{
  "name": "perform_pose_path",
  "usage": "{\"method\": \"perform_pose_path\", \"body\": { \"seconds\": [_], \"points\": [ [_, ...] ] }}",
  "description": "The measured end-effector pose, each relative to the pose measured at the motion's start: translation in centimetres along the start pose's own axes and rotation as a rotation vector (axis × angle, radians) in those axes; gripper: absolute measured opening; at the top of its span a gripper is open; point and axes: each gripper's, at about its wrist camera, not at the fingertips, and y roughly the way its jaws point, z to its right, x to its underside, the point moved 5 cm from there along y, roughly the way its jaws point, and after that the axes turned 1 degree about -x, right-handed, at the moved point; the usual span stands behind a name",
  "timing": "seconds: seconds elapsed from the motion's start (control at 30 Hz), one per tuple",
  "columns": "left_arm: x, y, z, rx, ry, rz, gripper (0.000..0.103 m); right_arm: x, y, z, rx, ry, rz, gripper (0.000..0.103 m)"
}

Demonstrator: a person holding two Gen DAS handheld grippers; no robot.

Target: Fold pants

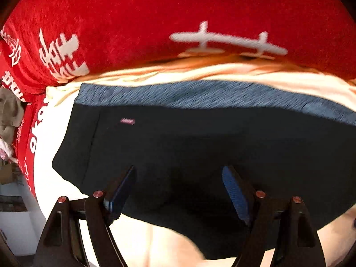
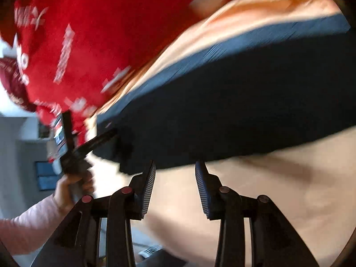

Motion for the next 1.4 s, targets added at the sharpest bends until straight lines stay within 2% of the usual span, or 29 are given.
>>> {"method": "perform_pose_path", "body": {
  "seconds": [0.1, 0.17, 0.27, 0.43, 0.47, 0.5, 0.53, 0.63, 0.67, 0.7, 0.73, 0.87, 0.97, 1.07, 1.13, 1.17, 1.23, 1.33, 1.4],
  "points": [
    [1.1, 1.4, -1.3, 0.025, 0.017, 0.006, 0.081, 2.8, 5.4, -2.9, -0.057, 0.030, -0.046, 0.041],
    [0.1, 2.2, -2.6, 0.039, 0.036, 0.015, 0.081, 4.1, 8.4, -5.0, -0.090, 0.059, -0.057, 0.041],
    [-0.6, 3.3, -5.5, 0.013, 0.079, 0.051, 0.081, 4.0, 13.0, -7.9, -0.152, 0.109, -0.045, 0.041],
    [-1.7, 7.2, -11.8, -0.036, 0.107, 0.067, 0.081, 5.8, 16.5, -9.6, -0.182, 0.172, -0.010, 0.041],
    [-1.6, 7.6, -12.5, -0.006, 0.103, 0.071, 0.085, 5.5, 16.8, -9.6, -0.186, 0.175, -0.003, 0.041],
    [-1.6, 8.0, -13.3, 0.016, 0.094, 0.082, 0.094, 5.4, 17.0, -9.8, -0.193, 0.173, 0.007, 0.041],
    [-1.9, 8.8, -14.3, 0.027, 0.087, 0.083, 0.096, 5.4, 17.3, -10.0, -0.201, 0.169, 0.023, 0.041],
    [-2.5, 10.6, -16.3, 0.132, 0.023, 0.054, 0.097, 4.2, 17.8, -9.9, -0.222, 0.207, 0.037, 0.043],
    [-2.6, 10.6, -16.5, 0.140, 0.023, 0.055, 0.097, 3.7, 18.4, -10.0, -0.218, 0.232, 0.029, 0.039],
    [-2.7, 10.6, -16.8, 0.140, 0.032, 0.058, 0.097, 3.3, 18.6, -10.1, -0.186, 0.237, 0.016, 0.013],
    [-2.7, 10.6, -17.0, 0.138, 0.047, 0.063, 0.097, 2.9, 18.6, -10.6, -0.144, 0.218, 0.015, 0.008],
    [-3.0, 12.2, -19.6, 0.137, 0.073, 0.074, 0.097, 4.1, 16.5, -12.3, -0.105, 0.159, 0.050, 0.008],
    [-3.1, 13.3, -21.2, 0.144, 0.058, 0.070, 0.098, 5.4, 17.6, -10.7, -0.025, 0.174, 0.027, 0.008],
    [-3.2, 13.3, -22.2, 0.107, 0.064, 0.058, 0.097, 6.0, 17.9, -9.8, -0.014, 0.165, 0.017, 0.008],
    [-2.9, 12.4, -22.2, 0.090, 0.066, 0.047, 0.097, 6.6, 17.2, -9.6, 0.010, 0.165, -0.028, 0.015],
    [-2.8, 11.7, -22.1, 0.099, 0.066, 0.054, 0.097, 7.2, 16.4, -9.2, 0.058, 0.167, -0.066, 0.015],
    [-2.5, 9.9, -21.1, 0.131, 0.080, 0.074, 0.097, 7.1, 14.1, -9.1, 0.074, 0.145, -0.053, 0.017],
    [-1.9, 7.3, -17.4, 0.217, 0.135, 0.107, 0.097, 4.3, 9.9, -10.0, 0.194, -0.005, 0.051, 0.017],
    [-1.5, 6.5, -14.1, 0.284, 0.170, 0.112, 0.097, 2.1, 8.5, -10.4, 0.264, -0.072, 0.098, 0.017]
  ]
}}
